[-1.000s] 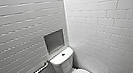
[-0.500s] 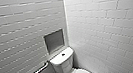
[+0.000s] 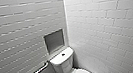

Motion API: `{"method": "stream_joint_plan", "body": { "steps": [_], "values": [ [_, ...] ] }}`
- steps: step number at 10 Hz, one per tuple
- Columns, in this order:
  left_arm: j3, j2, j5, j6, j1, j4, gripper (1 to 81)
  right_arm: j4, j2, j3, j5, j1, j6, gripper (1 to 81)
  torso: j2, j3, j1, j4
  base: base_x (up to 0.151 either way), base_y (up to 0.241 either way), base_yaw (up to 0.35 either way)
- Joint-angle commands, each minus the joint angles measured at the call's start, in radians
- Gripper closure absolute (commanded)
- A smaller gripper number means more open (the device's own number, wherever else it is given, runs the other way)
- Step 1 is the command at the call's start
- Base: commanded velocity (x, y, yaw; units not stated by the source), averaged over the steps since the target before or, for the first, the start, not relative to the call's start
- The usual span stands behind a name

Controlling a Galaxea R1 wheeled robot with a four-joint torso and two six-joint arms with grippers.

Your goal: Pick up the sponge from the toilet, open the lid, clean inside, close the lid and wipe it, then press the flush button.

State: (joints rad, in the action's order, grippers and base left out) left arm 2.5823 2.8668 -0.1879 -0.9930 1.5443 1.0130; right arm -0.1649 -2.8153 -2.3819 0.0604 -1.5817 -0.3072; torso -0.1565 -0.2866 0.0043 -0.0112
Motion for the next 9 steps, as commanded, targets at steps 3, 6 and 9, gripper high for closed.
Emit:
{"method": "stream_joint_plan", "body": {
  "steps": [3,6,9],
  "values": [
    [-0.001,-0.01,0.03,0.002,-0.028,-0.007,1.0,-0.004,0.058,0.075,-0.033,0.012,0.004,81.1,0.0,0.0,0.0,0.0,0.0,0.0,0.0],
    [-0.001,-0.013,0.03,0.002,-0.028,-0.007,1.0,-0.004,0.052,0.064,-0.034,0.01,0.004,81.1,0.0,0.0,0.0,0.0,0.0,0.0,0.0],
    [-0.001,-0.012,0.03,0.002,-0.028,-0.008,1.0,-0.002,0.038,0.035,-0.034,0.01,0.004,81.1,0.0,0.0,0.0,0.0,0.021,0.0,0.0]
  ]
}}
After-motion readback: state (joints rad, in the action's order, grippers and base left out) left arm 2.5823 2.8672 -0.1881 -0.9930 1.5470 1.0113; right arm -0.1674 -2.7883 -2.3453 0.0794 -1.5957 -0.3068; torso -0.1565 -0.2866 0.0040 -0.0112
